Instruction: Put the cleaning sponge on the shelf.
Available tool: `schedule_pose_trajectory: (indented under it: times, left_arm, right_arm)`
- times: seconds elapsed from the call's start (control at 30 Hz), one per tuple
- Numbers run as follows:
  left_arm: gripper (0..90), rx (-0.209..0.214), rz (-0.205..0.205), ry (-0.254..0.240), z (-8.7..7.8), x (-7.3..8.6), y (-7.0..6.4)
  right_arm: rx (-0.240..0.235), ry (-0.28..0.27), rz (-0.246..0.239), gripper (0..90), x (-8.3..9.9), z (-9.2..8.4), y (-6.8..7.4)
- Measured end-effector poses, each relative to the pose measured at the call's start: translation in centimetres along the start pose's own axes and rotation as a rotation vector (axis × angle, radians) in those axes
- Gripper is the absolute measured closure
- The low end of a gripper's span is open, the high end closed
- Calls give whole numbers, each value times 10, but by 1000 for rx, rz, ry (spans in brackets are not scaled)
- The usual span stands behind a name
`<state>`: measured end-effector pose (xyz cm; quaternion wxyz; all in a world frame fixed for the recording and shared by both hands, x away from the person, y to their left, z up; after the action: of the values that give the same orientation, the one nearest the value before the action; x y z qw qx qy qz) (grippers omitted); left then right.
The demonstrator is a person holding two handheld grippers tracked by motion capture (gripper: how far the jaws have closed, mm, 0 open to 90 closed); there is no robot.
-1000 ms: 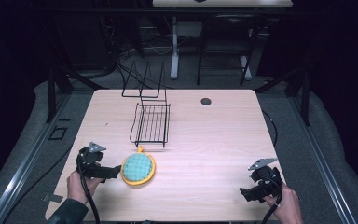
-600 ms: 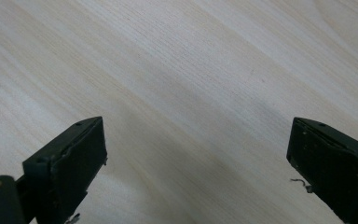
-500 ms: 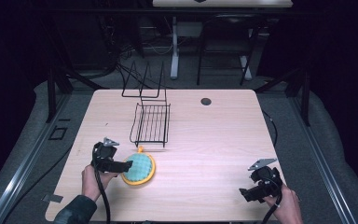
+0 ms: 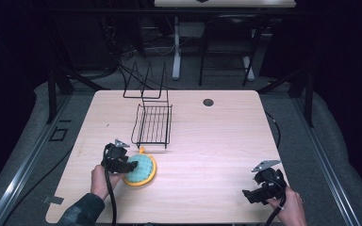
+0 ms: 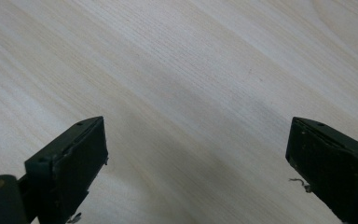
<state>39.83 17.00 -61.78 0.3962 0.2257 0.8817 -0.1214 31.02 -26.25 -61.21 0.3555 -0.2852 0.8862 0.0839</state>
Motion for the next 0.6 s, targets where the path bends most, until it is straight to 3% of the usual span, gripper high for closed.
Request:
schedule_pose_trajectory:
  times: [0.43,0.6]
  left_arm:
    - [723,1,19,-19,1,3,-2]
    - [823,-19,54,-28,2,4,-1]
  right_arm:
    - [0,-2,-2,49,-1,-1,-1]
    - [-1,-2,-3,50,-1,-1,0]
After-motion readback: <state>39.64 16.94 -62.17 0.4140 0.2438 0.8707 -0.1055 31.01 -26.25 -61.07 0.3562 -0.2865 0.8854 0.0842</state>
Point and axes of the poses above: each handheld gripper's, and its own axes: z roughly forward along the jaws, x roughly out of its underside, y roughly to its left, the point moved 9 cm from there along z, roughly forward along the jaws, and after that the axes turned 14 degrees about -y, right-handed, at the moved point
